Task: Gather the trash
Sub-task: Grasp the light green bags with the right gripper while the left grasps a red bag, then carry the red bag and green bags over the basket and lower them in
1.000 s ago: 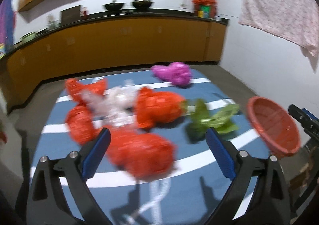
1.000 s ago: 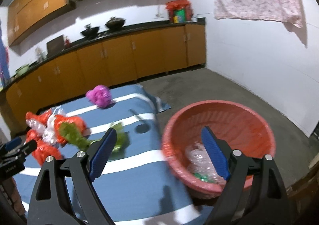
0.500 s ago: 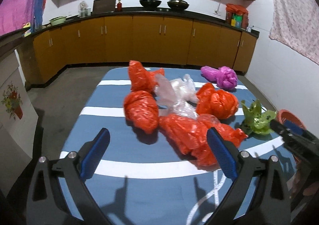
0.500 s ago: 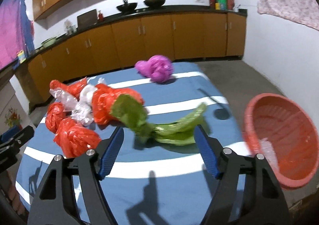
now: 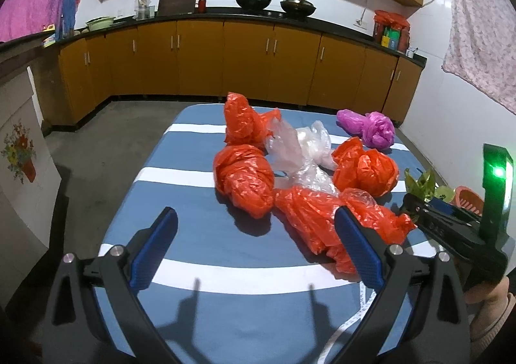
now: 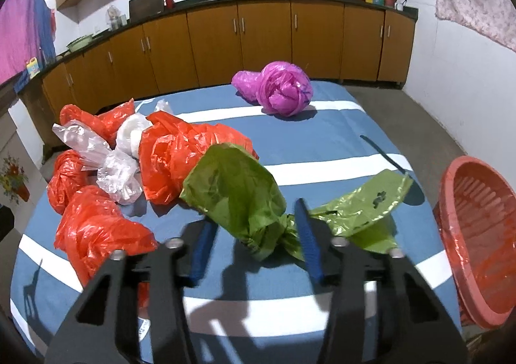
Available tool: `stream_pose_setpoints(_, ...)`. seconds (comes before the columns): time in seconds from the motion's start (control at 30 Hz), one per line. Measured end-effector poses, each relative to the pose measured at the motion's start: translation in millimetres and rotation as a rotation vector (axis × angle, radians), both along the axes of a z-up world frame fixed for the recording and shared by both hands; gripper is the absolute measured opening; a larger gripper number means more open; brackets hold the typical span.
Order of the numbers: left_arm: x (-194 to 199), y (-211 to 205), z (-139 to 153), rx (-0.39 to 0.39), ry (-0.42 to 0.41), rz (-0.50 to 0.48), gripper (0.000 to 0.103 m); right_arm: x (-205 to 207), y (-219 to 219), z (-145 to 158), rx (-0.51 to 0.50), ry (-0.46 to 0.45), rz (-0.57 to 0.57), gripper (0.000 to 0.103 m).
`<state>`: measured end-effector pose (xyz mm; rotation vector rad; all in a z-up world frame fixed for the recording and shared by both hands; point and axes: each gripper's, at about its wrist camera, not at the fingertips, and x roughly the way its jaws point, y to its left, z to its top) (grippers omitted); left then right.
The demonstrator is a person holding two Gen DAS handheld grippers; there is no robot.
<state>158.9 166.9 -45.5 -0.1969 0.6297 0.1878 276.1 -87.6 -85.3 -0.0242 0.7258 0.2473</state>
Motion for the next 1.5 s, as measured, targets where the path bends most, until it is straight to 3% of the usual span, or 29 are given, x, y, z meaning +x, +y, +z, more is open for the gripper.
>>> stream_pose_setpoints(0.07, 2.0, -5.8, -0.6, -0.004, -0.001, -0.015, 0.096, -2.2, -1.9, 1.2, 0.005, -0.007, 0.000, 0.017)
stream_pose_setpoints(0.2, 6.5, -21.1, -0.4, -0.010, -0.005, -0.056, 0.096, -11.5, -10.2, 3.8, -0.002, -0.020, -0.007, 0.011)
stream_pose_setpoints(0.43, 26.6, -56.5, -6.9, -0.002, 0.027, -0.138, 0.096, -26.3, -42.9, 12.3, 0.029, -0.029, -0.059, 0.009)
stream_pose_setpoints(0.8, 72.5, -93.5, -37.3, 0.018, 0.143, -0.210, 0.098, -41.0, -76.0, 29.9, 0.071, -0.055, -0.090, 0.008)
stream_pose_setpoints(0.83, 74.8, -94.5, -38.9, 0.007, 0.148, -0.220, 0.096, -42.1, -76.6, 30.3, 0.072, -0.056, -0.088, 0.008)
stream_pose_setpoints(1.03, 79.0, -97.0, -40.9, -0.010, 0.152, -0.262, 0.055, -45.7, -78.8, 32.1, 0.082, -0.059, -0.088, 0.008)
stream_pose_setpoints(1.17, 75.6, -98.4, -39.9, -0.010, 0.136, -0.278, 0.040, -47.8, -79.4, 33.2, 0.081, -0.061, -0.088, 0.008)
stream_pose_setpoints(1.5, 57.2, -101.3, -14.2, -0.009, 0.064, -0.296, 0.034, -61.9, -87.2, 50.4, 0.087, -0.101, -0.092, 0.008)
